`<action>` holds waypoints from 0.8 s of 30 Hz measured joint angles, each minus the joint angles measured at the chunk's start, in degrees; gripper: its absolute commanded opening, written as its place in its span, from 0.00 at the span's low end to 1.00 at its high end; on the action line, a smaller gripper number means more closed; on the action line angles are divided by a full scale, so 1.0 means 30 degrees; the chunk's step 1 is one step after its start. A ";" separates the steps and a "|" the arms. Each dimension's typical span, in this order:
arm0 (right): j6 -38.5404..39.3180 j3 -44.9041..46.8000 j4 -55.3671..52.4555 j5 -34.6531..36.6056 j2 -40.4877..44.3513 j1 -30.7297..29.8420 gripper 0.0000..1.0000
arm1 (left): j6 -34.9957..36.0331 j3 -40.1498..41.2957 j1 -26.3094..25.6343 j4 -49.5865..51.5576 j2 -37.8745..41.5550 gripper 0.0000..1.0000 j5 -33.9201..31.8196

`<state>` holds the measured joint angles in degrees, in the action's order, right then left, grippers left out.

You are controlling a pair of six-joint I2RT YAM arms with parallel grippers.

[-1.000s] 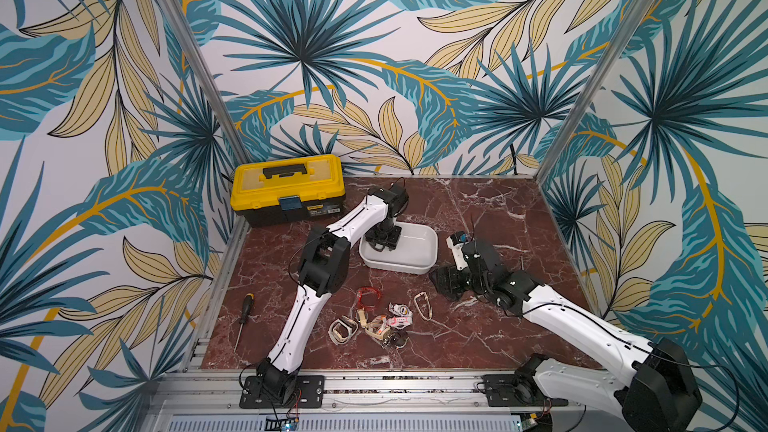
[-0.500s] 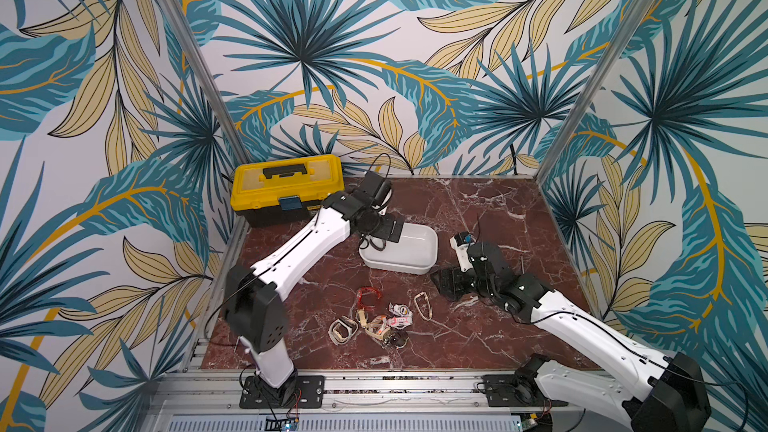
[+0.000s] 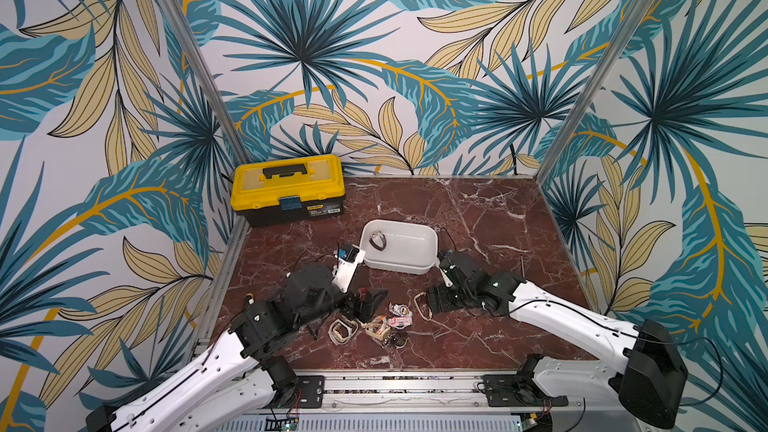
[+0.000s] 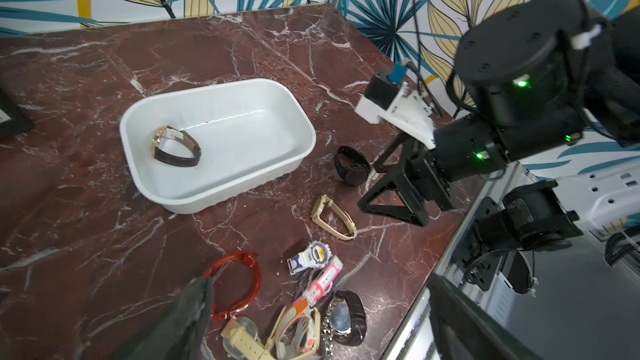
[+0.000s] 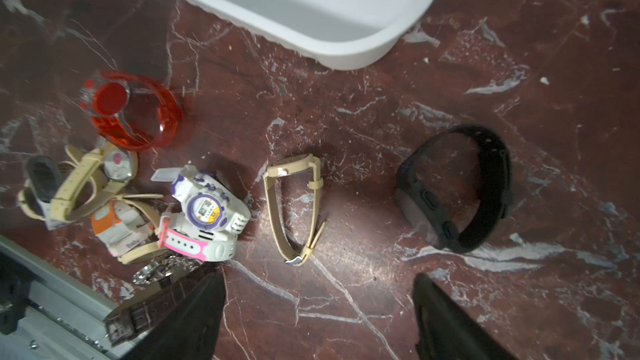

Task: Put the watch into the storage box
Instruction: Place the watch in the storage box, then pick up the watch at the center of the board.

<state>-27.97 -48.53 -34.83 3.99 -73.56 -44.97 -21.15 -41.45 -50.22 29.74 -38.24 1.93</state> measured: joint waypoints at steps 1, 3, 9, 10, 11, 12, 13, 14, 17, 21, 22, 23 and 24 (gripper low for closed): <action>0.0000 -0.0233 -0.0117 0.0233 -0.0510 -0.0284 0.72 | -0.0277 0.0517 -0.0619 -0.0044 0.0539 1.00 -0.0437; -0.0036 -0.0612 -0.0357 0.0597 -0.1464 -0.0699 0.65 | -0.0656 0.1035 -0.1880 -0.0066 0.1195 1.00 -0.1362; -0.0299 -0.0954 -0.0430 0.1195 -0.3563 -0.1056 0.51 | -0.0663 0.1676 -0.6156 -0.0787 0.1086 1.00 -0.4510; -0.0372 -0.0969 -0.0423 0.1253 -0.3745 -0.1056 0.51 | -0.0590 0.1749 -0.6659 -0.0845 0.0940 1.00 -0.4969; -0.0415 -0.0976 -0.0423 0.1304 -0.3963 -0.1064 0.50 | -0.0495 0.1814 -0.7162 -0.0882 0.0758 1.00 -0.5523; -0.0481 -0.0984 -0.0415 0.1341 -0.4146 -0.1064 0.50 | -0.0379 0.1858 -0.7563 -0.0933 0.0619 1.00 -0.6054; -0.0539 -0.0984 -0.0415 0.1384 -0.4269 -0.1064 0.50 | -0.0306 0.1880 -0.7847 -0.0962 0.0488 1.00 -0.6477; -0.0590 -0.0984 -0.0401 0.1399 -0.4364 -0.1064 0.50 | -0.0211 0.1887 -0.8131 -0.0976 0.0328 1.00 -0.6994; -0.0692 -0.1005 -0.0233 0.1406 -0.4568 -0.1064 0.47 | 0.0226 0.1982 -0.8590 -0.1137 0.0138 1.00 -0.8240; -0.0823 -0.1246 0.0007 0.1552 -0.5333 -0.1064 0.45 | 0.0816 0.2149 -0.8896 -0.1537 0.0080 1.00 -0.9530; -0.0831 -0.1311 0.0058 0.1603 -0.5581 -0.1064 0.44 | 0.0925 0.2178 -0.8925 -0.1603 0.0058 1.00 -0.9785; -0.0831 -0.1362 0.0124 0.1639 -0.5785 -0.1064 0.44 | 0.1027 0.2208 -0.8954 -0.1661 0.0022 1.00 -1.0018; -0.0831 -0.1392 0.0160 0.1705 -0.5901 -0.1064 0.43 | 0.1137 0.2237 -0.8961 -0.1705 0.0007 1.00 -1.0171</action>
<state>-30.46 -52.71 -34.35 9.10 -91.26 -48.16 -17.74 -34.74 -77.10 24.62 -38.22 -28.58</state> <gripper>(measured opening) 0.439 0.999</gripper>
